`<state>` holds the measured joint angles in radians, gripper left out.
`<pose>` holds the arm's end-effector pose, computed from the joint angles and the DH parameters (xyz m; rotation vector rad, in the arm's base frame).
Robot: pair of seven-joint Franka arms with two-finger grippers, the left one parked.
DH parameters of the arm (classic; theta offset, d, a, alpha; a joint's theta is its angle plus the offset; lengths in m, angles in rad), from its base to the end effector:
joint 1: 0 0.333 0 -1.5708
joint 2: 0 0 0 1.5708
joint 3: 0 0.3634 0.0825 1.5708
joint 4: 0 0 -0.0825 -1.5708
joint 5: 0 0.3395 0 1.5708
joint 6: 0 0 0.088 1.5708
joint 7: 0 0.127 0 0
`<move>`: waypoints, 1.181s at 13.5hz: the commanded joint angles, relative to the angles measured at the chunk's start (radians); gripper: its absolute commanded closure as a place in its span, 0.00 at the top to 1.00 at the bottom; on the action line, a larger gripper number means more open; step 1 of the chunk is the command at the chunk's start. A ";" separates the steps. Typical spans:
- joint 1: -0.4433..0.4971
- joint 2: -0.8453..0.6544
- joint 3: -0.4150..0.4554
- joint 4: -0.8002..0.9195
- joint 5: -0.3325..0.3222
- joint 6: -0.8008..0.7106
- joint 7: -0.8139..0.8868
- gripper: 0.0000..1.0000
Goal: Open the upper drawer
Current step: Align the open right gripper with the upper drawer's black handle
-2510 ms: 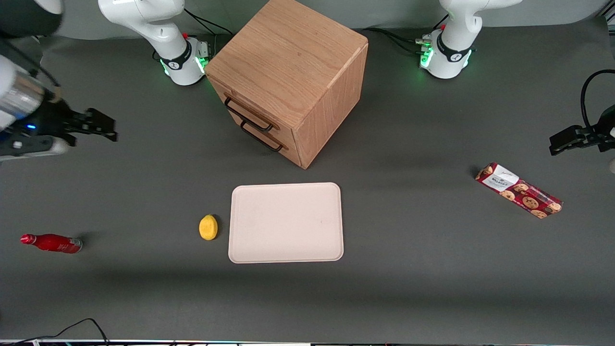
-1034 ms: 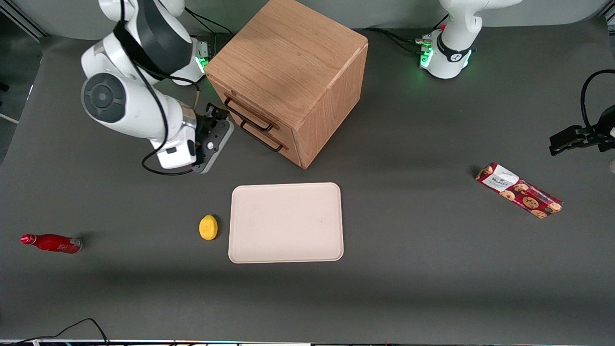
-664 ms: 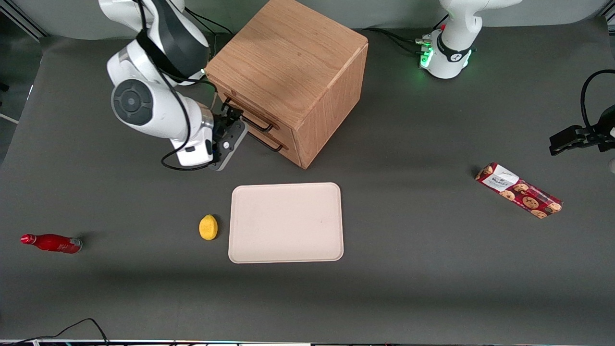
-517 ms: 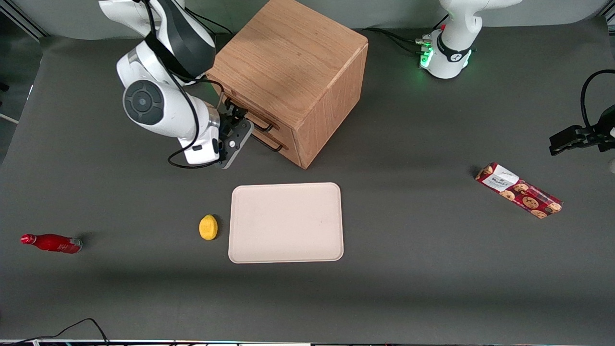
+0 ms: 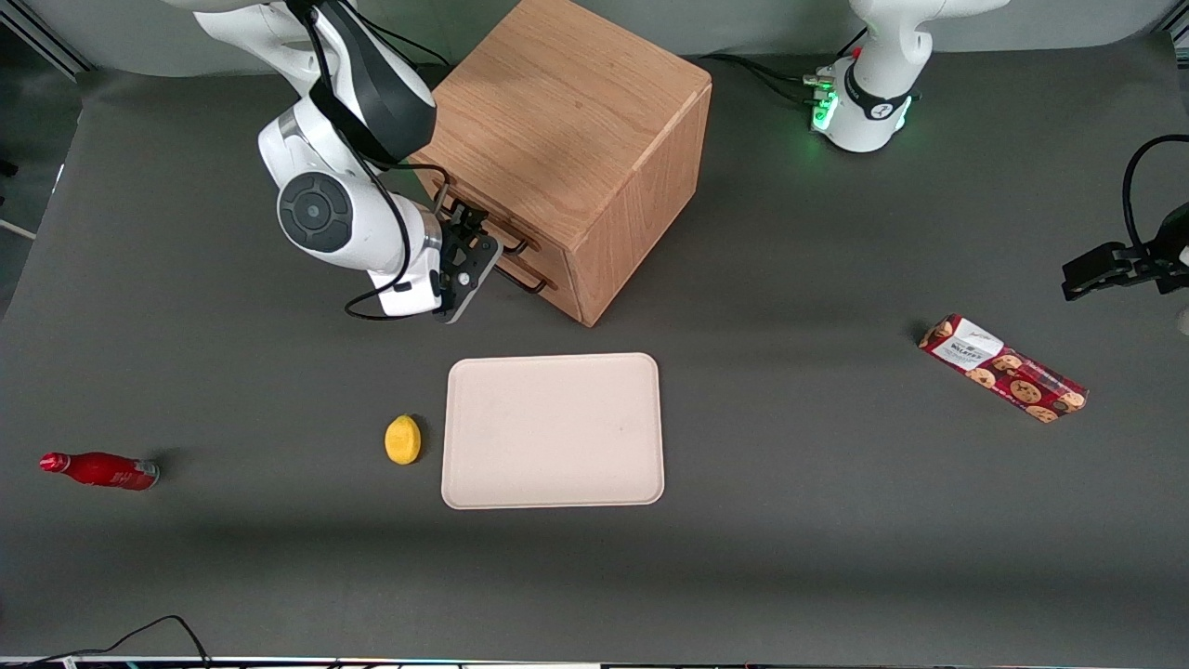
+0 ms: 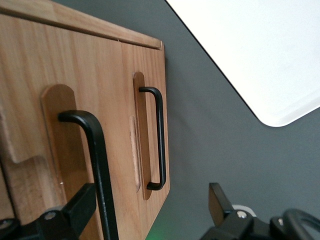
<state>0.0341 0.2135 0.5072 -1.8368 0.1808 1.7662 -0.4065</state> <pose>0.4652 0.2811 0.4578 -2.5769 -1.2337 0.4004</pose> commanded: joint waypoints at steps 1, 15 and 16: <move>0.006 -0.020 0.004 -0.039 0.020 0.024 0.012 1.00; 0.017 -0.009 -0.001 -0.107 0.020 0.094 -0.002 1.00; 0.017 -0.008 -0.001 -0.108 0.020 0.099 -0.005 1.00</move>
<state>0.0453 0.2134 0.5110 -1.9280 0.1828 1.8400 -0.4065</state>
